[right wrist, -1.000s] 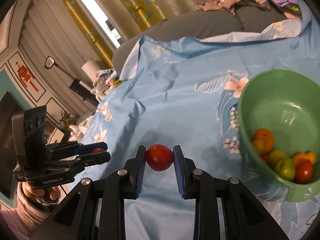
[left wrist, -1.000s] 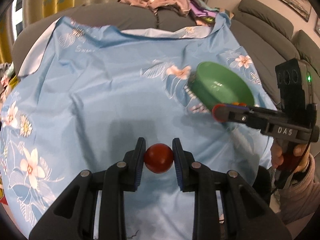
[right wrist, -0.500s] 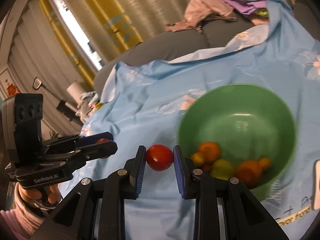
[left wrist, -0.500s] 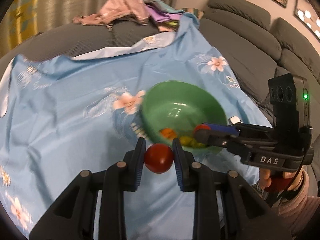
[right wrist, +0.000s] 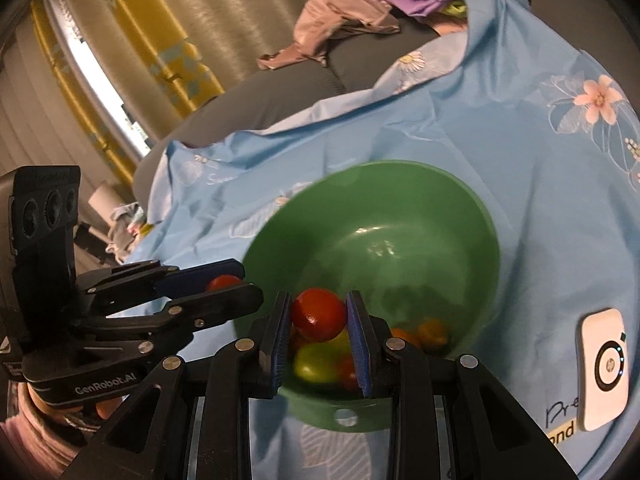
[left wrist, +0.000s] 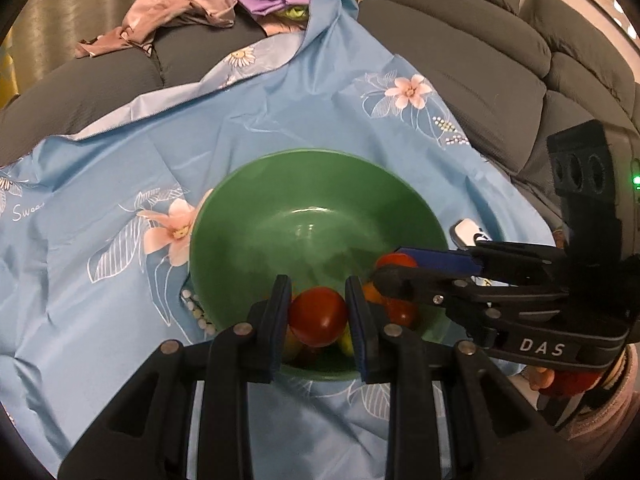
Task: Organize fruits
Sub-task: 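Open both tools to drop the tomatoes into the bowl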
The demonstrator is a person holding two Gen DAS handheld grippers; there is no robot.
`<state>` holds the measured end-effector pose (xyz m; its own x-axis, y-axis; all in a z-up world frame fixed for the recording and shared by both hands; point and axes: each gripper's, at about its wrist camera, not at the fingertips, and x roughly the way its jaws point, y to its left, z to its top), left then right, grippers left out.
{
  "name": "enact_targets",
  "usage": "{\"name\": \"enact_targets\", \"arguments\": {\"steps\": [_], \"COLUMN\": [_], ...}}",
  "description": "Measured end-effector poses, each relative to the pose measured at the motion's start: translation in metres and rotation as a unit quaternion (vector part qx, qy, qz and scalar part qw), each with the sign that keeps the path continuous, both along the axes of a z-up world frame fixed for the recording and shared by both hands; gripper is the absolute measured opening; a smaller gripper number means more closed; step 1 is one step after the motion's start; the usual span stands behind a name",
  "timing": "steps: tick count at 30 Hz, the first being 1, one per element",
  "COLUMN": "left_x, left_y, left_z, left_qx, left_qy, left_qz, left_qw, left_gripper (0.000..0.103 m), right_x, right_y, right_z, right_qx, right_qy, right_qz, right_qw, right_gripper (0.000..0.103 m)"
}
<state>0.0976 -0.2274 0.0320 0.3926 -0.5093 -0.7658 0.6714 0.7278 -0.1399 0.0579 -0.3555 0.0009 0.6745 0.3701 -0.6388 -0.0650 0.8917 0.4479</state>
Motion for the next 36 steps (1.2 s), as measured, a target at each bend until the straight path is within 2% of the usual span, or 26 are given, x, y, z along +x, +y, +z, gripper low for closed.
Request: {"name": "enact_targets", "arguments": {"steps": [2,3,5,9,10,18,24,27,33,36], "left_x": [0.003,0.003,0.004,0.005,0.005,-0.007,-0.014,-0.018,-0.027,-0.028], "left_y": [-0.001,-0.001,0.002,0.011,0.014,0.054,0.088,0.096,0.094,0.091], "left_z": [-0.004,-0.004,-0.004,0.001,0.002,0.024,0.032,0.035,0.048,0.053], "left_qx": [0.004,0.005,0.008,0.008,0.009,-0.011,-0.027,-0.036,-0.035,-0.036], "left_qy": [0.003,0.003,0.0,-0.004,-0.005,-0.023,-0.011,0.001,-0.001,0.01], "left_qz": [0.003,0.004,0.012,0.028,0.034,0.074,0.113,0.126,0.131,0.141], "left_qw": [1.0,1.0,0.9999,0.9996,0.9994,0.9969,0.9932,0.9914,0.9907,0.9892], "left_gripper": [0.028,0.034,0.054,0.066,0.073,0.082,0.088,0.103,0.102,0.102], "right_x": [0.001,0.001,0.0,-0.001,-0.002,-0.019,-0.028,-0.031,-0.036,-0.039], "right_y": [-0.002,-0.002,-0.002,-0.003,-0.004,-0.018,-0.023,-0.024,-0.021,-0.019], "right_z": [-0.002,-0.003,-0.004,-0.001,0.001,0.032,0.039,0.041,0.048,0.052], "right_qx": [-0.007,-0.009,-0.011,-0.017,-0.019,-0.03,-0.031,-0.031,-0.043,-0.05], "right_qy": [0.005,0.007,0.01,0.011,0.011,-0.023,-0.029,-0.029,-0.027,-0.024], "right_qz": [-0.004,-0.005,-0.007,-0.011,-0.012,-0.033,-0.044,-0.045,-0.049,-0.048], "right_qw": [1.0,1.0,1.0,1.0,1.0,0.999,0.998,0.998,0.998,0.997], "right_gripper": [0.03,0.03,0.03,0.03,0.03,0.031,0.032,0.032,0.033,0.036]}}
